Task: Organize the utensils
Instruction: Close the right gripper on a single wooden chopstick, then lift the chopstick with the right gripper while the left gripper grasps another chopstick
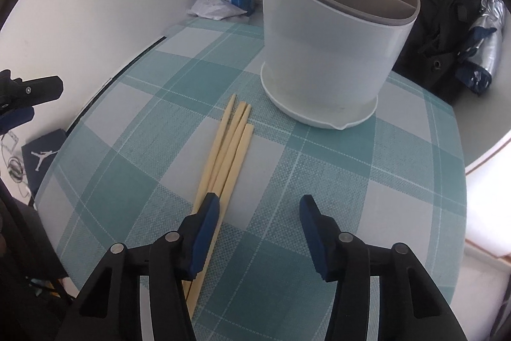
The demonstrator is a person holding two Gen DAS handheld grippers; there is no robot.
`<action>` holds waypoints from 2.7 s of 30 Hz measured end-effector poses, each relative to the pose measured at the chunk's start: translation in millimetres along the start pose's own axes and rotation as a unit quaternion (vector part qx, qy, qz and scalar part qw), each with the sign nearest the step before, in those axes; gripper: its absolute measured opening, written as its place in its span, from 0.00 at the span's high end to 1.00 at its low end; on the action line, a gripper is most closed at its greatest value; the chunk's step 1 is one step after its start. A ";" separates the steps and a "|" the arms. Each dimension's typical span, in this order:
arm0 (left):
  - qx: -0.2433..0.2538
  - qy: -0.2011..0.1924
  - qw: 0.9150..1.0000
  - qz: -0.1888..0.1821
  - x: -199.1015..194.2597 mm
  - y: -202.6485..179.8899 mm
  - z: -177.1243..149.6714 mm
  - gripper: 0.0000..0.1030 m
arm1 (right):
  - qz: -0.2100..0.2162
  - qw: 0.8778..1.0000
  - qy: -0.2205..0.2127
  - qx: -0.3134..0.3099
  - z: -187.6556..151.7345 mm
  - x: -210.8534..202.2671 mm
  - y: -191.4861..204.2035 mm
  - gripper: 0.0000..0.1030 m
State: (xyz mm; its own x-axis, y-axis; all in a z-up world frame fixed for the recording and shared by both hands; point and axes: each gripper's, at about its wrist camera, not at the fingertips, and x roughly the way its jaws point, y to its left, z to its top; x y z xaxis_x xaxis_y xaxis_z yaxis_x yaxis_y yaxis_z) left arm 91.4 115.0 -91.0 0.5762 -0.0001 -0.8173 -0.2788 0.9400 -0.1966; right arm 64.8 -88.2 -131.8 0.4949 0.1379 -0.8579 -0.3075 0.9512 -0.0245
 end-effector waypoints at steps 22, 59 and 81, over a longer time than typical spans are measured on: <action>-0.001 -0.016 1.000 -0.011 -11.8 3.8 -2.3 0.01 | 0.048 0.995 0.076 -0.054 -11.5 -13.8 14.3 0.94; 0.153 0.094 0.984 0.000 42.6 -99.1 -37.0 0.01 | 0.261 0.923 -0.030 0.282 5.7 -4.5 -151.4 0.94; 0.143 0.132 0.981 0.020 59.2 -101.1 -31.0 0.01 | 0.272 0.924 -0.072 0.260 13.7 -37.7 -140.1 0.94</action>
State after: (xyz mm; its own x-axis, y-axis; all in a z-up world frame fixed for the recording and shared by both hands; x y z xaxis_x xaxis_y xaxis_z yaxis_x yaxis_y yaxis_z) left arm 129.9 9.4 -136.3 0.3399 -0.0133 -0.9404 -0.0498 0.9982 -0.0321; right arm 100.4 -222.9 -88.9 0.4967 0.6334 -0.5933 -0.1290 0.7299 0.6712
